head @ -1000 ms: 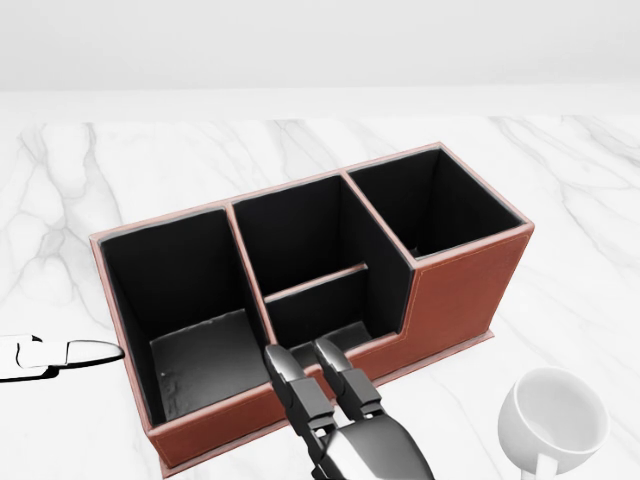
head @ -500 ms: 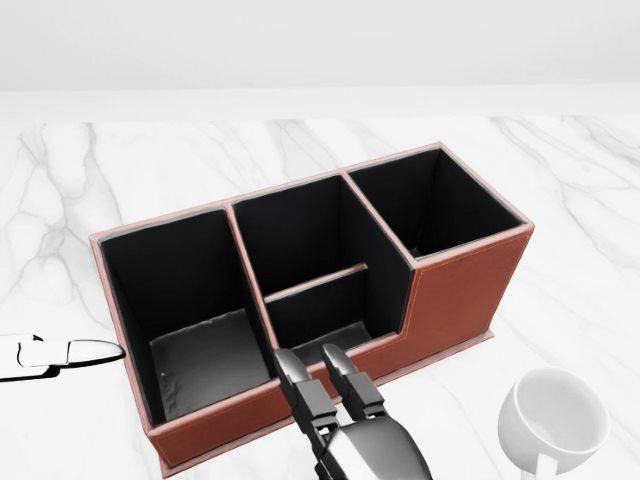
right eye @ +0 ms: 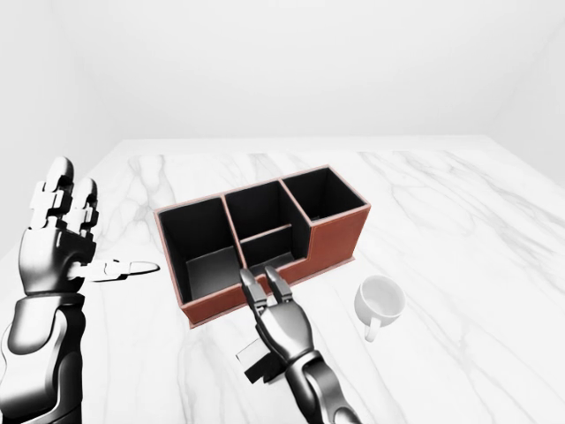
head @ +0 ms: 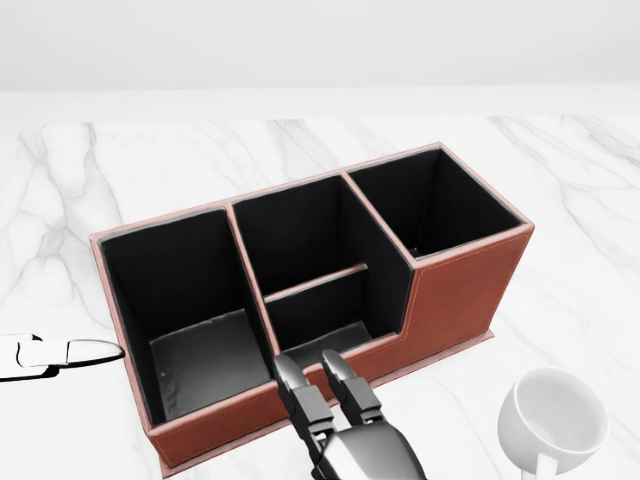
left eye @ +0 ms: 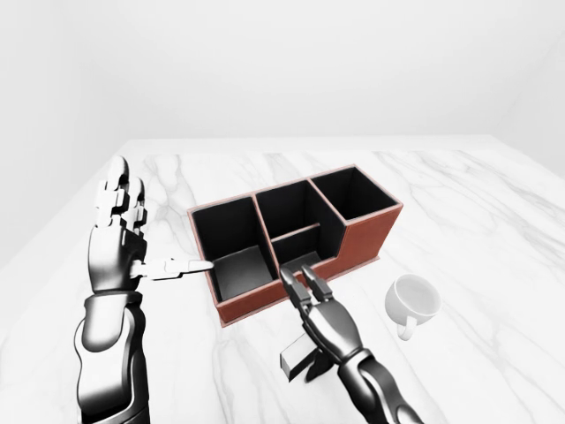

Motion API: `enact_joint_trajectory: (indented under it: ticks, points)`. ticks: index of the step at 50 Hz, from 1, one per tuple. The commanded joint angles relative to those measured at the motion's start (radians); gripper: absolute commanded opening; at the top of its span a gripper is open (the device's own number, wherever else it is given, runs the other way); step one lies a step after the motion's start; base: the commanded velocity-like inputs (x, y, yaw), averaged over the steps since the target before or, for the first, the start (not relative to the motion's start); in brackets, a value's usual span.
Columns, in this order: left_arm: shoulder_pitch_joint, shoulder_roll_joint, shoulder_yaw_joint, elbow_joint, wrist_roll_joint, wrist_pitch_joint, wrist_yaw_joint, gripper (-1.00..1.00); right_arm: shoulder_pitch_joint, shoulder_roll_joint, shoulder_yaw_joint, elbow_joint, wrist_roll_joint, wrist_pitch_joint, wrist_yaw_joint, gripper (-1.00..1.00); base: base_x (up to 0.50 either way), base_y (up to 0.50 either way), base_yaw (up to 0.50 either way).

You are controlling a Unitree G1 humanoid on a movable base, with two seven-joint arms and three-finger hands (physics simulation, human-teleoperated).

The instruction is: Pick up the book and place it in the front compartment of the caddy.

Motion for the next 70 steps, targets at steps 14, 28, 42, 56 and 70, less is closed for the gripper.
enact_joint_trajectory:
  ticks: [14, 28, 42, 56, 70]
  points:
    - [0.0, -0.001, 0.001, -0.001, 0.001, 0.0, -0.001, 0.99, -0.016, 0.003, 0.017, 0.085, -0.036, 0.0, -0.06, 1.0, 0.0, 0.0, 0.0]
    - [-0.003, 0.001, -0.001, 0.006, 0.001, 0.0, 0.0, 0.99, -0.032, 0.017, 0.012, 0.14, -0.055, 0.0, -0.084, 1.0, 0.0, 0.0, 0.0]
    - [-0.003, 0.001, -0.001, 0.0, 0.0, 0.0, 0.001, 0.99, -0.011, 0.011, 0.009, 0.103, -0.031, 0.0, -0.046, -1.0, 0.0, 0.0, 0.0]
    - [-0.002, 0.0, -0.002, 0.0, 0.0, 0.0, 0.001, 0.98, -0.031, 0.019, -0.052, -0.101, 0.073, 0.0, 0.123, -1.0, 0.0, 0.0, 0.0]
    - [-0.001, 0.0, 0.0, 0.001, 0.001, 0.0, -0.001, 0.99, -0.113, 0.058, -0.139, -0.222, 0.131, 0.0, 0.264, -1.0, 0.0, 0.0, 0.0]
